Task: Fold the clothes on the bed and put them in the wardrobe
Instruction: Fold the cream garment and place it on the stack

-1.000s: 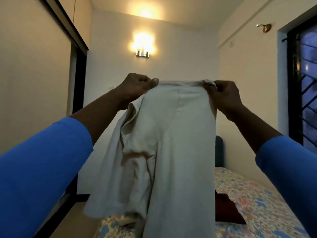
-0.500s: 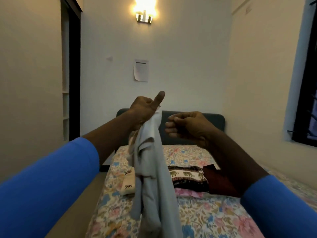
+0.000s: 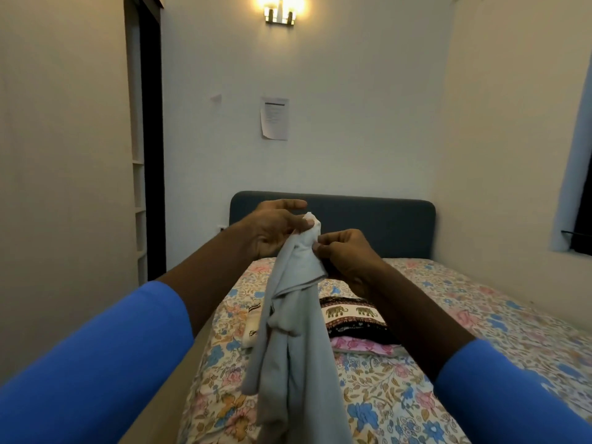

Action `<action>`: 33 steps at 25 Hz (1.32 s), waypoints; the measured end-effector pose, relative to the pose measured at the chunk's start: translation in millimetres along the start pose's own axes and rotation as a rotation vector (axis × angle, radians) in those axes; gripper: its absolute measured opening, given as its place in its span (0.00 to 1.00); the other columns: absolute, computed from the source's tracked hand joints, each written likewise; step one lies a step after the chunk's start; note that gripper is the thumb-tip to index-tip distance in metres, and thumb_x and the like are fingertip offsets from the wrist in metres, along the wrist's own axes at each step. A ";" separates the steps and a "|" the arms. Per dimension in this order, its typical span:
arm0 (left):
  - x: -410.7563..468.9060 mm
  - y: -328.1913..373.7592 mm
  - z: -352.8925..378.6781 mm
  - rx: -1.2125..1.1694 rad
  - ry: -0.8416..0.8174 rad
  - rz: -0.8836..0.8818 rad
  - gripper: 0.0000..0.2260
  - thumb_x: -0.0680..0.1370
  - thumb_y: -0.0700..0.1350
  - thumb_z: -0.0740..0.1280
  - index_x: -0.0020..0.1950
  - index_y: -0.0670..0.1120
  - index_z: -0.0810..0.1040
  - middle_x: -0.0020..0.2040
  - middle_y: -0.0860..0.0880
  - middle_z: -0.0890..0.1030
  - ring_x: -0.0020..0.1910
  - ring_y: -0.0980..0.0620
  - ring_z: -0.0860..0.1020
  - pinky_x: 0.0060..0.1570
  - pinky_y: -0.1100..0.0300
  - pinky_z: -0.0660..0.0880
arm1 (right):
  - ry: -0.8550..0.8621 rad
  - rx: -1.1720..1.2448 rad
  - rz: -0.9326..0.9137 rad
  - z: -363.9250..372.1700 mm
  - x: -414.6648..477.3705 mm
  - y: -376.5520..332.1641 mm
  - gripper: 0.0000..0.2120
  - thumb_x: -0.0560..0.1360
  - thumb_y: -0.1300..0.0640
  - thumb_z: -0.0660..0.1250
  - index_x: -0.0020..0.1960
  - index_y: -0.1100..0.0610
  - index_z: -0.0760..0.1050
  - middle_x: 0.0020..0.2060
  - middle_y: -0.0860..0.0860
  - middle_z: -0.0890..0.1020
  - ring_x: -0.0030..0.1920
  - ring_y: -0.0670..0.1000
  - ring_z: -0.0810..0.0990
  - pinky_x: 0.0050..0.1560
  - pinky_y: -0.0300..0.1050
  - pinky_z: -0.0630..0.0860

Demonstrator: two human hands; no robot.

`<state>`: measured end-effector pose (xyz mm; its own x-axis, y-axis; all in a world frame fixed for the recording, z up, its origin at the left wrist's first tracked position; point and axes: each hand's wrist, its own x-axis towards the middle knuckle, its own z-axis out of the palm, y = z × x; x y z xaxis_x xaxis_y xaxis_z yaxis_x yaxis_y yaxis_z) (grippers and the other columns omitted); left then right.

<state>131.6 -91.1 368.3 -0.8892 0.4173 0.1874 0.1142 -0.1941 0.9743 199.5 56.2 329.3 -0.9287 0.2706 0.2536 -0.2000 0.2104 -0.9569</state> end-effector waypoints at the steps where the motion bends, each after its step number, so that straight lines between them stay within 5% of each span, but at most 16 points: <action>1: -0.7 -5.8 -0.4 0.032 0.013 0.031 0.18 0.76 0.31 0.73 0.65 0.42 0.79 0.58 0.41 0.82 0.54 0.43 0.83 0.45 0.52 0.85 | 0.034 -0.053 -0.009 0.0 1.0 6.8 0.08 0.81 0.65 0.68 0.58 0.64 0.83 0.51 0.59 0.85 0.50 0.55 0.84 0.47 0.52 0.85; 7: 1.0 -39.3 -35.4 0.133 0.171 0.062 0.08 0.77 0.36 0.74 0.56 0.41 0.83 0.57 0.42 0.82 0.56 0.43 0.82 0.46 0.54 0.83 | 0.340 -0.448 -0.175 -33.9 -1.2 36.3 0.08 0.80 0.61 0.69 0.56 0.58 0.86 0.49 0.50 0.85 0.49 0.50 0.82 0.57 0.53 0.82; 10: 2.8 -45.8 -58.9 0.330 0.198 0.122 0.08 0.83 0.38 0.67 0.59 0.45 0.83 0.57 0.48 0.80 0.59 0.46 0.78 0.57 0.52 0.78 | 0.473 -0.266 0.040 -74.9 -0.6 50.2 0.06 0.80 0.60 0.67 0.53 0.57 0.83 0.51 0.57 0.84 0.50 0.55 0.81 0.53 0.59 0.83; 13: 6.3 -44.4 -93.1 0.855 0.184 0.382 0.10 0.84 0.40 0.65 0.61 0.48 0.84 0.55 0.53 0.81 0.55 0.51 0.78 0.59 0.55 0.74 | 0.673 0.085 0.175 -123.2 1.5 53.7 0.05 0.80 0.64 0.62 0.51 0.62 0.76 0.45 0.62 0.79 0.39 0.56 0.78 0.36 0.51 0.78; 16: 13.3 -40.0 -106.5 1.271 0.169 0.557 0.10 0.83 0.43 0.65 0.60 0.47 0.85 0.49 0.50 0.77 0.48 0.51 0.76 0.51 0.58 0.69 | 0.805 0.180 0.178 -168.0 -3.4 56.8 0.14 0.82 0.51 0.60 0.50 0.61 0.75 0.48 0.58 0.80 0.45 0.57 0.79 0.49 0.53 0.80; 18: 15.4 -52.8 -101.0 1.290 0.191 0.587 0.09 0.83 0.45 0.66 0.58 0.46 0.85 0.47 0.50 0.77 0.47 0.49 0.77 0.49 0.58 0.69 | 0.667 0.222 0.241 -179.4 -9.7 82.1 0.26 0.79 0.35 0.62 0.48 0.59 0.77 0.40 0.58 0.81 0.35 0.55 0.80 0.40 0.48 0.80; 20: 14.6 -80.2 -96.4 1.247 0.181 0.545 0.07 0.82 0.49 0.68 0.54 0.47 0.84 0.48 0.48 0.80 0.47 0.49 0.78 0.48 0.58 0.69 | 0.420 0.026 0.316 -172.1 -23.5 113.6 0.26 0.78 0.37 0.69 0.43 0.62 0.78 0.31 0.57 0.78 0.26 0.51 0.75 0.30 0.40 0.73; 22: 10.5 -125.2 -91.3 1.215 0.087 0.426 0.06 0.82 0.49 0.69 0.53 0.49 0.84 0.51 0.48 0.84 0.49 0.49 0.79 0.48 0.58 0.69 | 0.176 -0.402 0.373 -155.1 -37.8 155.0 0.22 0.77 0.42 0.73 0.52 0.63 0.81 0.44 0.60 0.83 0.37 0.53 0.79 0.38 0.45 0.75; 24: 1.6 -171.7 -84.6 1.192 0.019 0.303 0.04 0.82 0.49 0.69 0.53 0.52 0.83 0.52 0.49 0.84 0.52 0.47 0.80 0.47 0.57 0.69 | -0.037 -0.539 0.375 -128.5 -52.0 198.4 0.19 0.79 0.44 0.71 0.58 0.60 0.80 0.54 0.60 0.83 0.45 0.54 0.81 0.44 0.49 0.76; 26: -6.8 -217.6 -79.5 1.245 0.014 0.233 0.05 0.82 0.49 0.67 0.56 0.55 0.81 0.54 0.49 0.84 0.54 0.46 0.80 0.46 0.55 0.71 | -0.136 -0.616 0.472 -104.2 -62.0 247.5 0.28 0.79 0.40 0.70 0.69 0.58 0.75 0.63 0.59 0.80 0.56 0.56 0.81 0.54 0.51 0.78; 28: -15.2 -251.2 -79.5 1.426 0.071 0.151 0.08 0.82 0.50 0.66 0.60 0.57 0.79 0.56 0.49 0.83 0.54 0.45 0.80 0.46 0.55 0.71 | -0.199 -0.830 0.602 -91.1 -74.3 294.8 0.42 0.78 0.35 0.68 0.80 0.59 0.60 0.77 0.61 0.66 0.73 0.61 0.70 0.69 0.54 0.71; 30: -20.0 -275.8 -82.4 1.639 0.093 -0.014 0.12 0.81 0.50 0.64 0.64 0.57 0.77 0.57 0.48 0.82 0.54 0.45 0.80 0.49 0.54 0.73 | -0.181 -1.066 0.664 -97.3 -82.2 330.5 0.46 0.77 0.33 0.66 0.82 0.60 0.54 0.79 0.62 0.59 0.78 0.65 0.61 0.73 0.58 0.66; 33: -25.0 -304.4 -75.1 1.947 -0.008 -0.212 0.19 0.78 0.53 0.65 0.69 0.54 0.73 0.63 0.47 0.78 0.62 0.44 0.77 0.61 0.48 0.71 | -0.166 -1.188 0.622 -114.3 -77.7 346.6 0.29 0.78 0.40 0.68 0.71 0.58 0.70 0.68 0.59 0.75 0.68 0.61 0.74 0.67 0.55 0.74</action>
<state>85.8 -109.0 57.7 -0.9511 0.3024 0.0633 0.2802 0.9306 -0.2357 238.0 215.5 -5.9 -0.8091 0.5199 -0.2740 0.5747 0.7973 -0.1845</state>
